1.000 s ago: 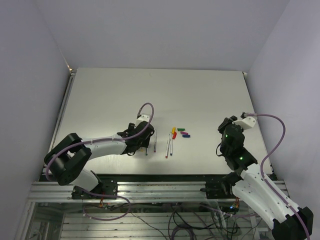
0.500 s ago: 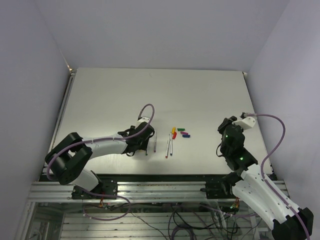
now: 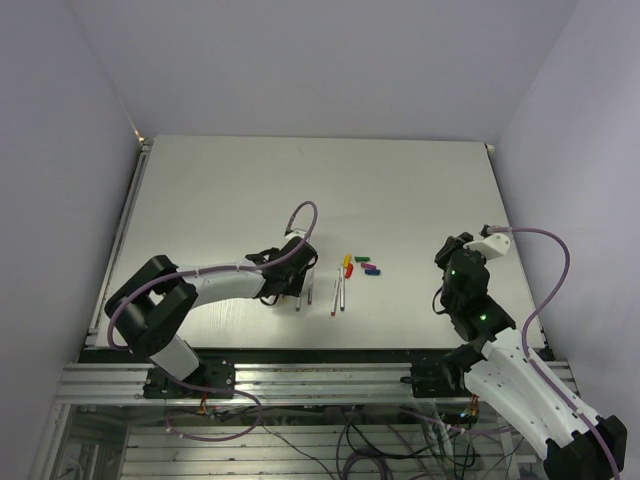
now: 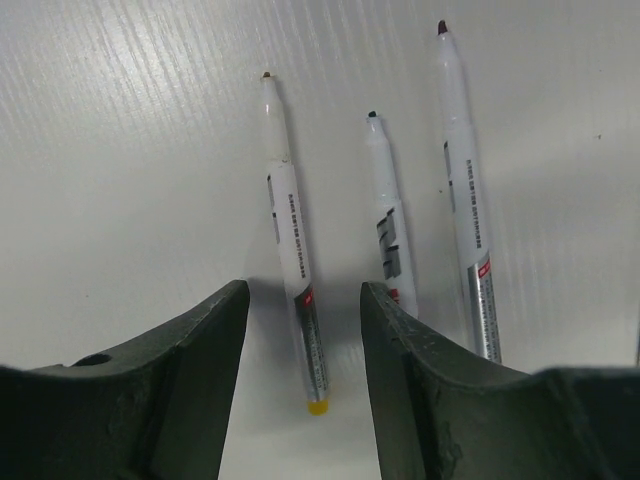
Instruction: Insert the pens into the pen caps
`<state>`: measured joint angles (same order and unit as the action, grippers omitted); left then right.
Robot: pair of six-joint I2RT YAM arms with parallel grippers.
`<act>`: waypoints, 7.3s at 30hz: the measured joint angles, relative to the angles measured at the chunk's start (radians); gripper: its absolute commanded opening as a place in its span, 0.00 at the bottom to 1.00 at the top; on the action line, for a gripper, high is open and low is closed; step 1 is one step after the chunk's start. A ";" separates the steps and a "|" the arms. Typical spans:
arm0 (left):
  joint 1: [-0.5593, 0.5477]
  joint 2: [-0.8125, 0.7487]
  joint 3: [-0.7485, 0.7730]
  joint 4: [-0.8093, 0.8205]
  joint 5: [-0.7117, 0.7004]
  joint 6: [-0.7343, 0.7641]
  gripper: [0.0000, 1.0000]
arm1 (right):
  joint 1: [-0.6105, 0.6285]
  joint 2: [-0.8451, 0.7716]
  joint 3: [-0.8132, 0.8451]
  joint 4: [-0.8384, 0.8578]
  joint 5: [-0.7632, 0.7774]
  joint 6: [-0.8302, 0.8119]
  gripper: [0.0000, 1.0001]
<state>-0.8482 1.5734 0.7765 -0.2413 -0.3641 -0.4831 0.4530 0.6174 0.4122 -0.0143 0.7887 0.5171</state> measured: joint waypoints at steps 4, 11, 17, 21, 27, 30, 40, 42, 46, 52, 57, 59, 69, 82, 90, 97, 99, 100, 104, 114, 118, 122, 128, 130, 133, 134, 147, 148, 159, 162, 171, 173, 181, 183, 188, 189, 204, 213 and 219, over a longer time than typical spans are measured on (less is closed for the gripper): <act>0.000 0.018 0.024 -0.022 0.005 0.000 0.56 | 0.000 0.000 0.000 -0.008 -0.004 0.000 0.20; 0.000 0.045 0.058 -0.051 0.020 -0.014 0.26 | 0.000 0.000 0.000 -0.014 -0.004 0.000 0.21; 0.000 0.067 0.090 -0.094 0.030 -0.032 0.07 | 0.000 0.005 0.004 -0.014 -0.004 0.000 0.21; 0.000 0.077 0.104 -0.111 0.035 -0.037 0.07 | 0.000 0.009 0.009 -0.015 -0.007 0.000 0.21; 0.000 0.084 0.113 -0.121 0.035 -0.038 0.07 | 0.000 0.033 0.026 -0.025 -0.016 -0.001 0.16; 0.000 0.082 0.113 -0.121 0.035 -0.038 0.07 | 0.000 0.068 0.048 -0.043 -0.023 -0.001 0.15; 0.033 0.058 0.106 -0.126 0.044 -0.038 0.07 | 0.000 0.264 0.099 -0.066 -0.128 -0.006 0.22; 0.042 0.038 0.098 -0.131 0.042 -0.038 0.07 | 0.001 0.302 0.101 -0.062 -0.170 -0.006 0.23; 0.051 -0.018 0.090 -0.129 0.016 -0.039 0.07 | 0.011 0.380 0.120 -0.045 -0.259 -0.012 0.23; 0.071 -0.093 0.071 -0.092 -0.008 -0.045 0.07 | 0.061 0.524 0.198 -0.009 -0.383 -0.026 0.29; 0.102 -0.103 0.018 -0.045 0.006 -0.055 0.07 | 0.135 0.694 0.303 0.006 -0.442 -0.036 0.28; 0.110 -0.112 -0.009 -0.035 0.013 -0.057 0.07 | 0.159 0.751 0.337 0.008 -0.453 -0.038 0.27; 0.164 -0.216 -0.095 0.044 0.074 -0.061 0.07 | 0.242 0.949 0.449 0.002 -0.484 -0.027 0.26; 0.186 -0.291 -0.147 0.099 0.116 -0.061 0.07 | 0.263 1.052 0.486 -0.017 -0.499 0.014 0.38; 0.186 -0.293 -0.147 0.103 0.122 -0.061 0.07 | 0.264 1.063 0.491 -0.018 -0.495 0.027 0.38; 0.186 -0.285 -0.147 0.103 0.125 -0.061 0.07 | 0.264 1.086 0.497 -0.030 -0.475 0.039 0.37; 0.186 -0.277 -0.147 0.103 0.125 -0.061 0.07 | 0.264 1.091 0.497 -0.035 -0.471 0.043 0.36; 0.186 -0.273 -0.147 0.103 0.125 -0.061 0.07 | 0.265 1.093 0.497 -0.036 -0.467 0.045 0.36; 0.186 -0.260 -0.147 0.103 0.126 -0.061 0.07 | 0.264 1.102 0.502 -0.042 -0.459 0.049 0.35; 0.186 -0.251 -0.147 0.103 0.126 -0.061 0.07 | 0.265 1.120 0.510 -0.044 -0.458 0.055 0.33; 0.187 -0.248 -0.147 0.102 0.126 -0.061 0.07 | 0.265 1.121 0.510 -0.044 -0.459 0.059 0.33; 0.187 -0.245 -0.147 0.102 0.126 -0.061 0.07 | 0.265 1.121 0.510 -0.044 -0.460 0.063 0.32; 0.187 -0.245 -0.147 0.102 0.125 -0.061 0.07 | 0.265 1.135 0.510 -0.045 -0.460 0.071 0.31; 0.187 -0.245 -0.147 0.102 0.125 -0.061 0.07 | 0.265 1.136 0.510 -0.047 -0.460 0.071 0.30; 0.187 -0.245 -0.147 0.102 0.125 -0.061 0.07 | 0.266 1.136 0.510 -0.052 -0.460 0.074 0.26; 0.187 -0.245 -0.147 0.102 0.125 -0.061 0.07 | 0.267 1.138 0.510 -0.054 -0.459 0.075 0.25; 0.187 -0.245 -0.147 0.102 0.125 -0.061 0.07 | 0.278 1.176 0.547 -0.058 -0.427 0.089 0.08; 0.187 -0.245 -0.147 0.102 0.125 -0.061 0.07 | 0.278 1.178 0.550 -0.058 -0.426 0.092 0.06; 0.187 -0.245 -0.147 0.103 0.122 -0.061 0.07 | 0.278 1.181 0.558 -0.061 -0.420 0.092 0.00; 0.187 -0.245 -0.147 0.103 0.117 -0.060 0.07 | 0.278 1.180 0.560 -0.061 -0.408 0.069 0.00; 0.187 -0.256 -0.098 0.148 0.117 -0.035 0.07 | 0.260 0.981 0.543 0.058 -0.368 -0.026 0.00; 0.187 -0.268 -0.087 0.180 0.131 -0.023 0.07 | 0.252 0.876 0.498 0.147 -0.361 -0.054 0.00; 0.187 -0.262 -0.044 0.342 0.245 0.021 0.07 | 0.238 0.600 0.329 0.402 -0.357 -0.128 0.00; 0.187 -0.246 -0.039 0.407 0.290 0.031 0.07 | 0.237 0.566 0.298 0.454 -0.374 -0.138 0.00; 0.187 -0.209 -0.045 0.595 0.427 0.030 0.07 | 0.235 0.504 0.204 0.619 -0.451 -0.158 0.00; 0.187 -0.201 -0.046 0.632 0.454 0.026 0.07 | 0.234 0.498 0.190 0.649 -0.470 -0.161 0.00; 0.153 -0.199 -0.097 0.947 0.678 -0.061 0.07 | 0.233 0.553 0.133 1.141 -0.644 -0.226 0.00; 0.130 -0.241 -0.113 1.024 0.739 -0.087 0.07 | 0.233 0.605 0.133 1.283 -0.696 -0.222 0.00; 0.122 -0.272 -0.119 1.026 0.745 -0.082 0.07 | 0.233 0.614 0.133 1.297 -0.709 -0.210 0.00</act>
<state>-0.7265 1.3018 0.6579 0.7849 0.3813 -0.5648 0.6865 1.2316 0.5453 1.2827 0.0799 0.3069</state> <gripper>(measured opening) 0.101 0.135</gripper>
